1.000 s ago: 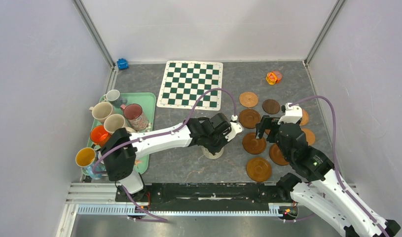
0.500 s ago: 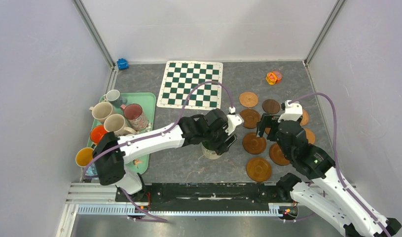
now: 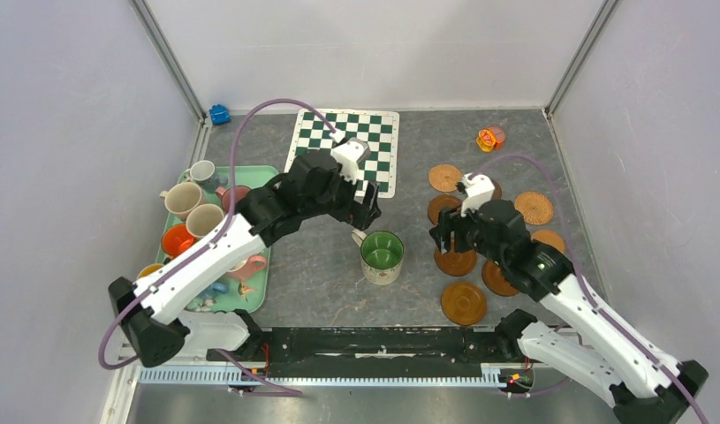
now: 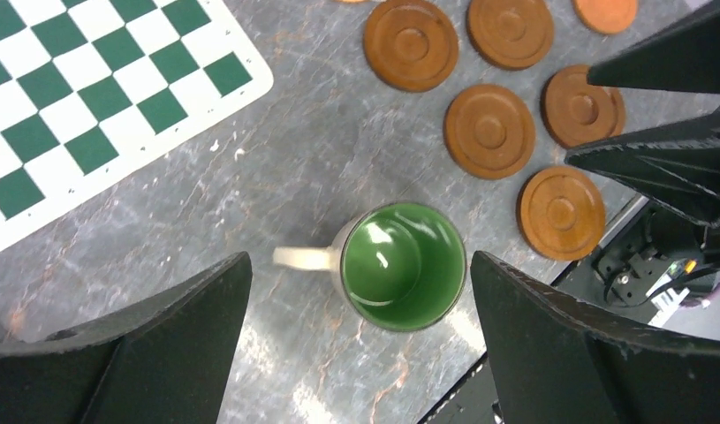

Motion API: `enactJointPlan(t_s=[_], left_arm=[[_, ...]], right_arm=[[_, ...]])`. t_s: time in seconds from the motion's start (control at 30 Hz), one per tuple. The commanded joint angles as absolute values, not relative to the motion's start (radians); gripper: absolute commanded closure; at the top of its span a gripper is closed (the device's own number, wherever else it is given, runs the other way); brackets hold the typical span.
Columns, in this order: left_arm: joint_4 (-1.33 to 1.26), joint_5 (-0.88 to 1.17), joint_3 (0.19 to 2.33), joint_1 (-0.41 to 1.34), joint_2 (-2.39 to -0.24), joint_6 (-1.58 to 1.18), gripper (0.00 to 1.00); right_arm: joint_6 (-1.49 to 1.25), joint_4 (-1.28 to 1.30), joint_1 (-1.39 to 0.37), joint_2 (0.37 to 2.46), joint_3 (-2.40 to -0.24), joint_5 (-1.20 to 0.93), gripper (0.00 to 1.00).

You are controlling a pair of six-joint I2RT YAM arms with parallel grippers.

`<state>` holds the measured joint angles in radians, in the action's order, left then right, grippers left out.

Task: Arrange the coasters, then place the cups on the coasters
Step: Place the cup at the center of the board.

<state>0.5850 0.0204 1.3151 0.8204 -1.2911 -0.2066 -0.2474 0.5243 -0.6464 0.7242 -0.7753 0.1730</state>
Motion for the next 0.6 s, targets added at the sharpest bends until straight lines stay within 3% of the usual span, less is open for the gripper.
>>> enactJointPlan(t_s=[0.0, 0.17, 0.57], left_arm=[[0.599, -0.078, 1.213, 0.816, -1.186, -0.194, 0.00], [0.607, -0.174, 1.080, 0.816, -1.045, -0.105, 0.00], [0.643, -0.206, 0.897, 0.818, -0.818, -0.040, 0.00]], right_arm=[[-0.209, 0.481, -0.652, 0.845, -0.842, -0.055, 0.36], [-0.242, 0.468, -0.666, 0.997, -0.870, -0.127, 0.48], [-0.231, 0.543, -0.765, 1.264, -1.019, -0.023, 0.52]])
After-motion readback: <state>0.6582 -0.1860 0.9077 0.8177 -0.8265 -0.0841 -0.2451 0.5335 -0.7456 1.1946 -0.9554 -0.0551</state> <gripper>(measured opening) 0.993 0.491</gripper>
